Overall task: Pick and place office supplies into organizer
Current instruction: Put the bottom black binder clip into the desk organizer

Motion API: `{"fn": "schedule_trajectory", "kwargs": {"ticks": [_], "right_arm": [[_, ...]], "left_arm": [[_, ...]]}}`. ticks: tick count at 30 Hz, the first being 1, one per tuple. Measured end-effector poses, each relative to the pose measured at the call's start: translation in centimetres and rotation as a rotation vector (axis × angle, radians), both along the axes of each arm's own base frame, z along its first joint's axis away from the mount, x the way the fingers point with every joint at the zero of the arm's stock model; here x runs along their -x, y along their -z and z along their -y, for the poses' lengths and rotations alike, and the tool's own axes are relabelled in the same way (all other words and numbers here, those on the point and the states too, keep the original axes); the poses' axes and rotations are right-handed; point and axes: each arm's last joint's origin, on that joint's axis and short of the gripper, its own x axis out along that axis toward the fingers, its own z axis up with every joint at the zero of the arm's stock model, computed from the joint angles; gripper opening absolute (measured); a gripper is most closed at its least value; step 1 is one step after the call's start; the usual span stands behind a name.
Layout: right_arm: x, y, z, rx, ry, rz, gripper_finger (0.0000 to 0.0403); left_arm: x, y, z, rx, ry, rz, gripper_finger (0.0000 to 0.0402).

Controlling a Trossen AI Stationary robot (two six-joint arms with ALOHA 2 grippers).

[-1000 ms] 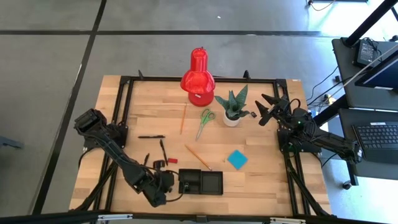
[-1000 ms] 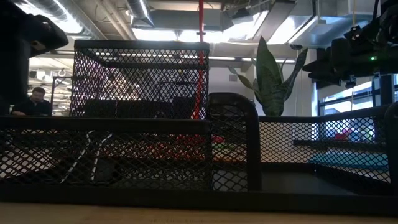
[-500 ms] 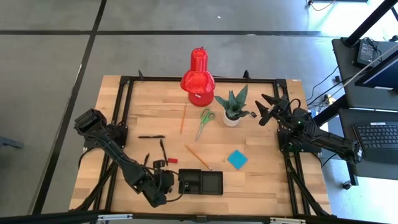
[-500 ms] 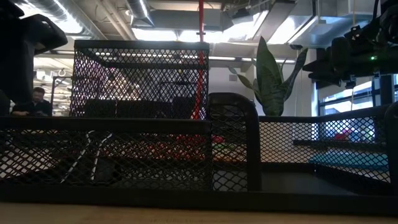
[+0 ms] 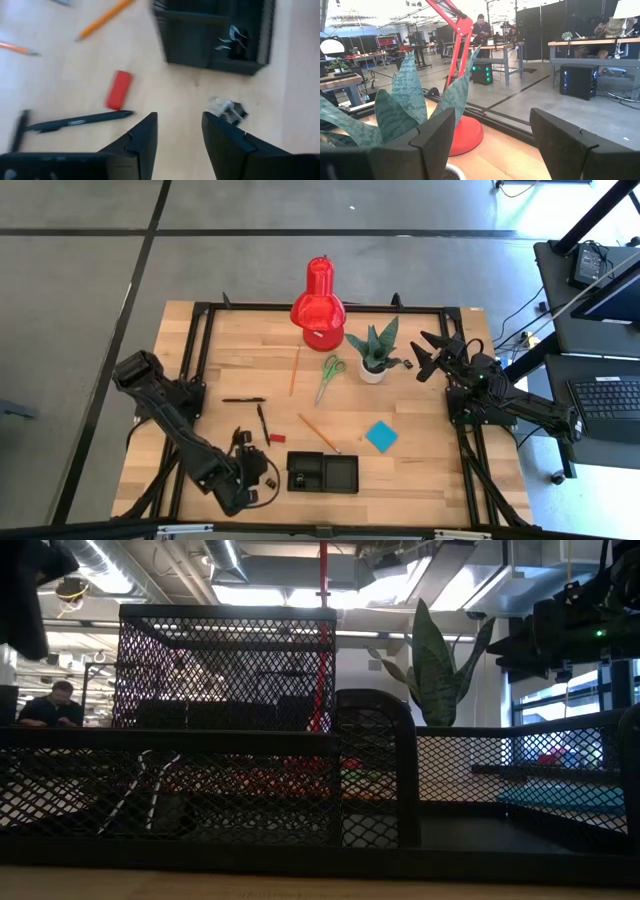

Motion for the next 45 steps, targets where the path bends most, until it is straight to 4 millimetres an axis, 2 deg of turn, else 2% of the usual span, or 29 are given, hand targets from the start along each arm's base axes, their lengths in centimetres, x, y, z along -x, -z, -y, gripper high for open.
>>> {"fn": "schedule_trajectory", "kwargs": {"ticks": [4, 7, 10, 14, 19, 24, 28, 39, 45], "right_arm": [[0.0, 0.0, 0.0, -0.007, 0.0, 0.007, 0.026], [0.0, 0.0, 0.0, -0.02, -0.002, 0.018, 0.026], [0.0, 0.0, 0.0, -0.019, -0.002, 0.018, 0.026], [0.0, 0.0, 0.0, -0.019, -0.002, 0.018, 0.026], [0.0, 0.0, 0.0, -0.021, -0.002, 0.018, 0.026], [0.0, 0.0, 0.0, -0.021, -0.002, 0.019, 0.026], [0.0, 0.0, 0.0, -0.02, -0.002, 0.017, 0.026], [0.0, 0.0, 0.0, -0.02, -0.002, 0.017, 0.026], [0.0, 0.0, 0.0, -0.018, -0.002, 0.015, 0.026]], "left_arm": [[1.0, -0.3, -1.3, 0.023, -0.036, 0.031, 0.0146], [1.5, -0.2, -2.0, 0.123, -0.055, 0.106, 0.0145], [1.6, 0.3, -2.0, 0.221, 0.013, 0.21, 0.0144], [2.0, 1.4, -2.5, 0.317, 0.089, 0.306, 0.0144], [2.9, 3.1, -3.2, 0.405, 0.11, 0.339, 0.0143], [3.5, 5.1, -4.2, 0.434, 0.074, 0.426, 0.0143], [3.8, 5.9, -4.6, 0.447, 0.071, 0.479, 0.0143], [3.0, 6.1, -4.8, 0.482, 0.073, 0.553, 0.0143], [2.3, 7.9, -4.4, 0.52, 0.111, 0.498, 0.0143]]}}
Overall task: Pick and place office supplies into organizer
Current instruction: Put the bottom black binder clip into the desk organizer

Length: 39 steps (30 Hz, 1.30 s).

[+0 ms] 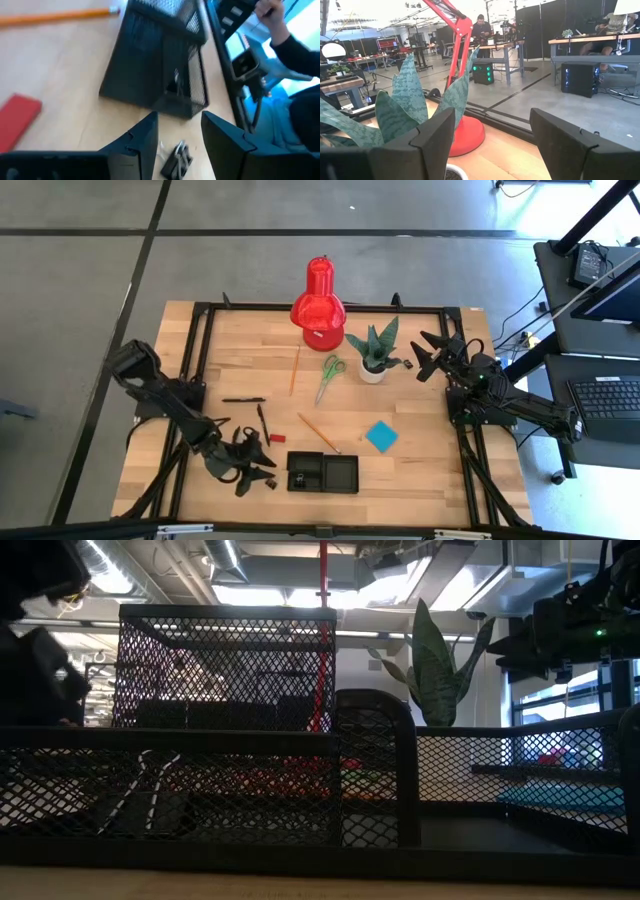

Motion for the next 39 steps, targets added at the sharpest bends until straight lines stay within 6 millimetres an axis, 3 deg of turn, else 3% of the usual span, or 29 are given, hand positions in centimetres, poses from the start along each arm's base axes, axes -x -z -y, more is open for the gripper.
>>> {"fn": "schedule_trajectory", "kwargs": {"ticks": [19, 39], "right_arm": [[0.0, 0.0, 0.0, -0.001, 0.0, 0.0, 0.026], [0.0, 0.0, 0.0, 0.002, 0.0, -0.002, 0.026]], "left_arm": [[-0.4, 3.2, 1.0, 0.059, 0.092, -0.074, 0.0143], [-0.6, 2.9, 1.0, 0.06, 0.087, -0.035, 0.0143]]}}
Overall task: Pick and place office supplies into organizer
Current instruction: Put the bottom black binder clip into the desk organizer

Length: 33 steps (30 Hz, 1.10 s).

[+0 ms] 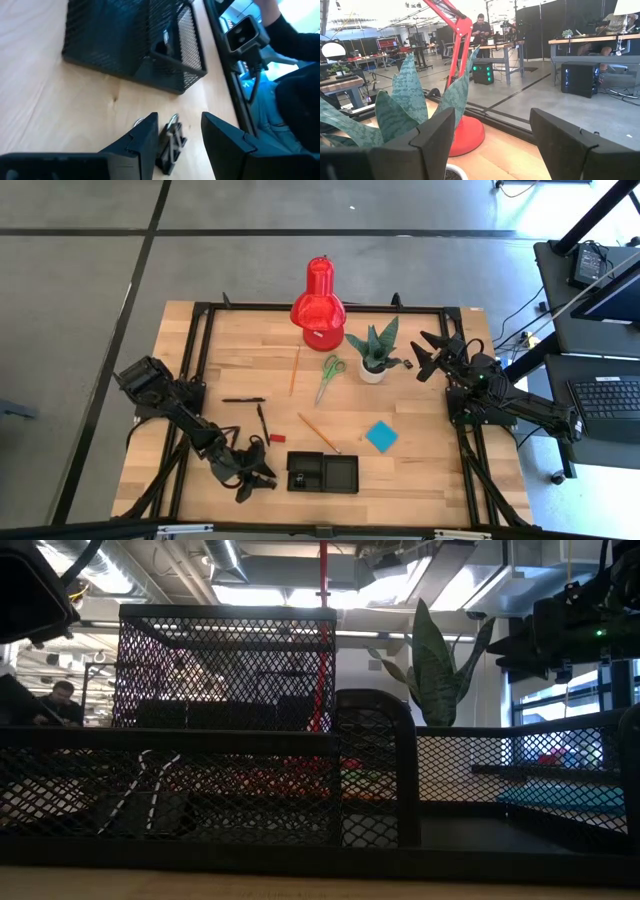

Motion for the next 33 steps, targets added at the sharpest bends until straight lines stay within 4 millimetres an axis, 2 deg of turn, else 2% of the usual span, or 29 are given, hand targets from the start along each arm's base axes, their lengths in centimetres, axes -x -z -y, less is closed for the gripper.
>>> {"fn": "schedule_trajectory", "kwargs": {"ticks": [15, 26, 33], "right_arm": [[0.0, 0.0, 0.0, 0.0, 0.0, 0.0, 0.026], [0.0, 0.0, 0.0, 0.003, 0.001, -0.003, 0.026], [0.0, 0.0, 0.0, 0.003, 0.001, -0.003, 0.026]], "left_arm": [[-0.05, -0.14, 0.05, -0.011, 0.011, 0.019, 0.014], [-0.05, -0.13, 0.04, -0.012, 0.009, 0.019, 0.0076], [0.02, 0.05, -0.03, -0.026, 0.008, 0.003, 0.0071]]}}
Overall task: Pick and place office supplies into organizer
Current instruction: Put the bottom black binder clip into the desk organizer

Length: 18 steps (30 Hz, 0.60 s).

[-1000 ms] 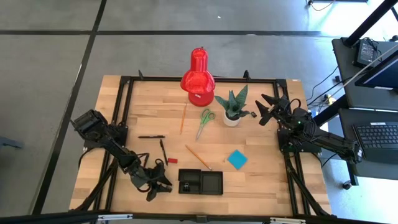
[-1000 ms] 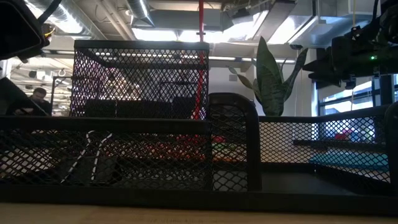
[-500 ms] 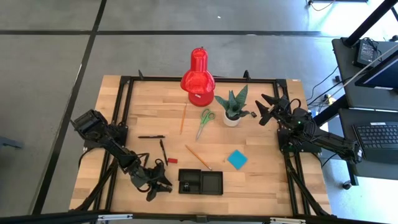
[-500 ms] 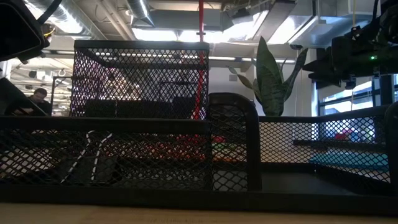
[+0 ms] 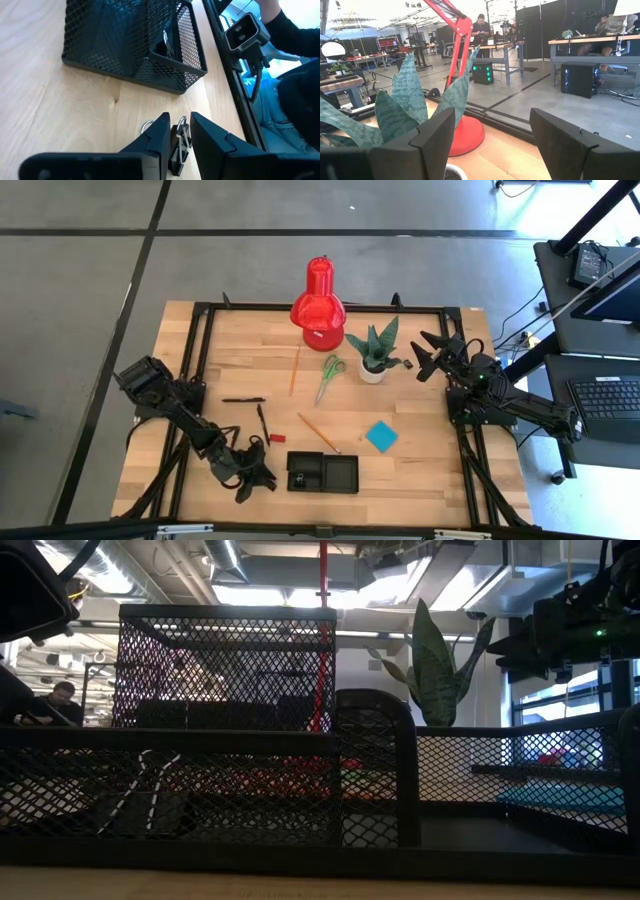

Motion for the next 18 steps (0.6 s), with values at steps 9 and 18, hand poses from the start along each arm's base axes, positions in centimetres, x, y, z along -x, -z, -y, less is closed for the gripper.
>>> {"fn": "schedule_trajectory", "kwargs": {"ticks": [9, 18], "right_arm": [[0.0, 0.0, 0.0, 0.0, 0.0, 0.0, 0.026], [0.0, 0.01, 0.0, 0.015, 0.001, -0.014, 0.026]], "left_arm": [[0.05, 0.06, 0.03, 0.014, 0.01, -0.016, 0.0076], [0.03, 0.06, -0.01, 0.011, -0.005, -0.012, 0.0046]]}}
